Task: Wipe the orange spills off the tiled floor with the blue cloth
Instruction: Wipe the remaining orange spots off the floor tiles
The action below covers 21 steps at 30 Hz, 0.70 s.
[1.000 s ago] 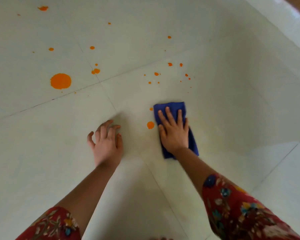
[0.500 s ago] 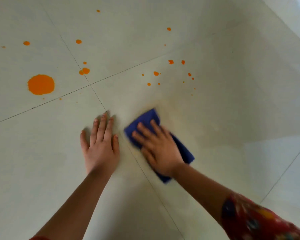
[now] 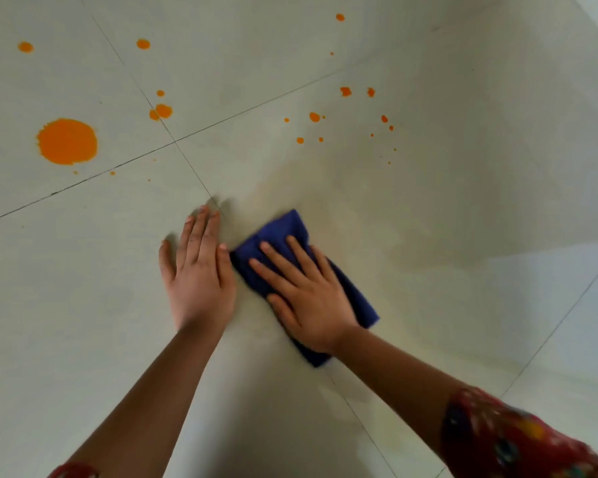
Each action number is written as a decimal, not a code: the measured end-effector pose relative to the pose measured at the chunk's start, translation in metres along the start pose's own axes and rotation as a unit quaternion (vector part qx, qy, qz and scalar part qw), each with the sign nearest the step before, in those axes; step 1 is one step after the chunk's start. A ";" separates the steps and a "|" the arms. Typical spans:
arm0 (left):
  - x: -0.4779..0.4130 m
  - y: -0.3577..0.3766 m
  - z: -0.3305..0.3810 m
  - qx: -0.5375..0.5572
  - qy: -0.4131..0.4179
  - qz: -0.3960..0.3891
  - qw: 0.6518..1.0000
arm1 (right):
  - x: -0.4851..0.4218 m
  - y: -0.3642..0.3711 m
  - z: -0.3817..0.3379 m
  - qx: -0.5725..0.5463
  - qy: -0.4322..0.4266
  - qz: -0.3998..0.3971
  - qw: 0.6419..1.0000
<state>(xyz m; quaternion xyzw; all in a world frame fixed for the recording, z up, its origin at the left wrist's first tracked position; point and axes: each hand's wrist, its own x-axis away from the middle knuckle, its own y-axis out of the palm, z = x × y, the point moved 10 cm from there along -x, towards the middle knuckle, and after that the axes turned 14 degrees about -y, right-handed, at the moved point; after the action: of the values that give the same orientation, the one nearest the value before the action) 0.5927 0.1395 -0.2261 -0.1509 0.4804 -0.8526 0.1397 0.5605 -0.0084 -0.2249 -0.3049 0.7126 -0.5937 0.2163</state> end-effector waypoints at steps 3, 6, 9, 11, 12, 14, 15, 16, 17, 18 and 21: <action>0.002 -0.001 -0.001 0.003 0.003 0.011 1.000 | 0.016 -0.017 0.078 0.005 0.101 0.038 0.994; 0.001 -0.003 -0.002 0.017 -0.006 0.029 0.999 | -0.009 -0.033 0.149 -0.003 0.261 0.066 0.963; 0.001 -0.008 -0.006 0.048 -0.015 0.044 0.998 | -0.058 -0.026 0.115 0.009 0.210 0.061 0.976; 0.000 -0.009 -0.008 0.068 -0.019 0.046 0.996 | -0.063 -0.015 0.061 0.022 0.104 0.045 0.993; -0.001 -0.010 -0.008 0.076 -0.021 0.047 0.996 | -0.052 -0.007 0.030 0.026 0.034 0.021 0.999; -0.001 -0.011 -0.008 0.084 -0.020 0.047 0.995 | -0.008 0.005 -0.006 0.016 -0.077 -0.036 0.996; 0.000 -0.012 -0.007 0.084 -0.019 0.049 0.995 | 0.011 0.005 -0.004 0.007 -0.105 -0.048 0.993; 0.001 -0.013 -0.007 0.084 -0.019 0.050 0.995 | 0.023 0.001 0.013 0.010 -0.104 -0.043 0.994; 0.002 -0.014 -0.006 0.083 -0.018 0.050 0.995 | 0.028 -0.004 0.041 0.017 -0.066 -0.028 0.997; 0.003 -0.014 -0.004 0.080 -0.015 0.049 0.995 | 0.026 -0.012 0.075 0.019 0.007 -0.008 1.000; 0.004 -0.014 -0.005 0.082 -0.016 0.045 0.995 | 0.004 -0.030 0.136 -0.004 0.233 0.056 0.971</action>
<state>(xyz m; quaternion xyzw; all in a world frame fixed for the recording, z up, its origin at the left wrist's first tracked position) 0.5855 0.1485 -0.2163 -0.1303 0.4126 -0.8796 0.1978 0.6538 -0.1115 -0.2227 -0.1183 0.7618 -0.6324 0.0759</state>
